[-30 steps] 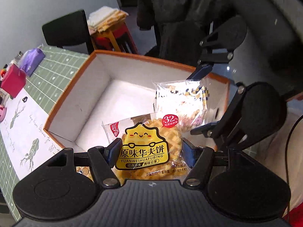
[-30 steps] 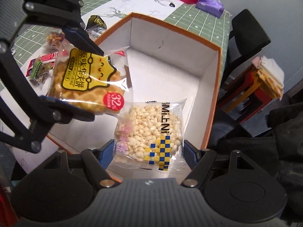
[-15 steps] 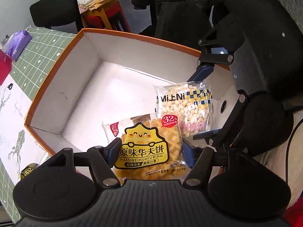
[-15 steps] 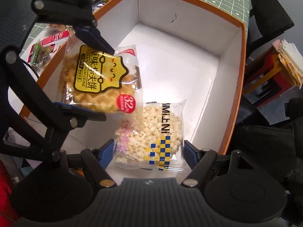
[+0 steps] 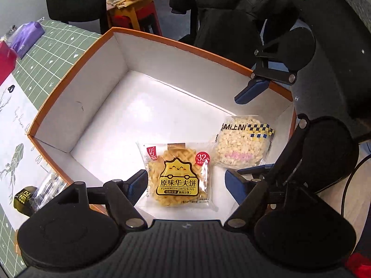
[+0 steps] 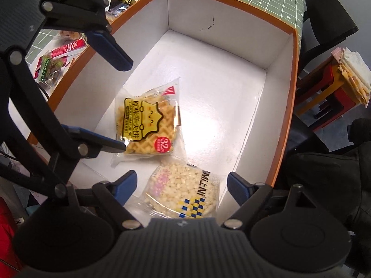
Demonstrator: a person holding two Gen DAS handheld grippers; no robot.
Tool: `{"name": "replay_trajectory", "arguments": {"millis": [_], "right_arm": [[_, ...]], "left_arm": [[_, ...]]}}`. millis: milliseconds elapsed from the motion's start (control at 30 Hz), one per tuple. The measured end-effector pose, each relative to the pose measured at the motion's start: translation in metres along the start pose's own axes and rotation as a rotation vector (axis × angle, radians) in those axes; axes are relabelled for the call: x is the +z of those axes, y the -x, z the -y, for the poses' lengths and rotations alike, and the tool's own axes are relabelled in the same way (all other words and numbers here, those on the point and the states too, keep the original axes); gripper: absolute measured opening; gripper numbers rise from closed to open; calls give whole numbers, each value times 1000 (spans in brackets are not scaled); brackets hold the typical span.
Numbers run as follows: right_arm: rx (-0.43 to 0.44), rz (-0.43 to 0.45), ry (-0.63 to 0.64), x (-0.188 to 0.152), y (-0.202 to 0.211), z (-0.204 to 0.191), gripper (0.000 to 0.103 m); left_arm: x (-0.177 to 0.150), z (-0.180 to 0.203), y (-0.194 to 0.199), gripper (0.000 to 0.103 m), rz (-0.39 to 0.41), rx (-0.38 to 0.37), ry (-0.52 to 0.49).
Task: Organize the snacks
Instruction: 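Lift both tools out of the box back over the table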
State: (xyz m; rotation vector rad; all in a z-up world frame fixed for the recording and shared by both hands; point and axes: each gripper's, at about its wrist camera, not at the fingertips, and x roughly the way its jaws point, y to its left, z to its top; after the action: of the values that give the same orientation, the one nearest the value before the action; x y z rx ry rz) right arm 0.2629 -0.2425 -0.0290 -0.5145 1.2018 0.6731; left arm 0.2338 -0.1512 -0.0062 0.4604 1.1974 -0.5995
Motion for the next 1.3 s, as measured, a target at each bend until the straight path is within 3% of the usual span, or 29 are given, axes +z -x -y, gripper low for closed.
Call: {"name": "replay_trajectory", "arguments": {"millis": [333, 467, 633, 733, 933, 1100, 1300], "right_arm": [[-40, 19, 32, -3, 11, -15, 83], [-83, 65, 27, -7, 21, -23, 83], [-127, 153, 12, -9, 40, -40, 82], [-130, 230, -3, -6, 53, -55, 81], [-93, 357, 20, 6, 72, -95, 68], [-48, 413, 58, 17, 73, -131, 58], [-19, 472, 108, 24, 59, -173, 53]], "left_arm": [[-15, 5, 24, 88, 4, 29, 28], [-29, 7, 49, 86, 77, 60, 50], [-53, 6, 74, 86, 97, 82, 75], [-73, -3, 91, 86, 119, 99, 141], [-118, -23, 121, 86, 183, 153, 267], [-160, -34, 127, 86, 209, 223, 355], [-205, -36, 124, 86, 269, 223, 498]]}}
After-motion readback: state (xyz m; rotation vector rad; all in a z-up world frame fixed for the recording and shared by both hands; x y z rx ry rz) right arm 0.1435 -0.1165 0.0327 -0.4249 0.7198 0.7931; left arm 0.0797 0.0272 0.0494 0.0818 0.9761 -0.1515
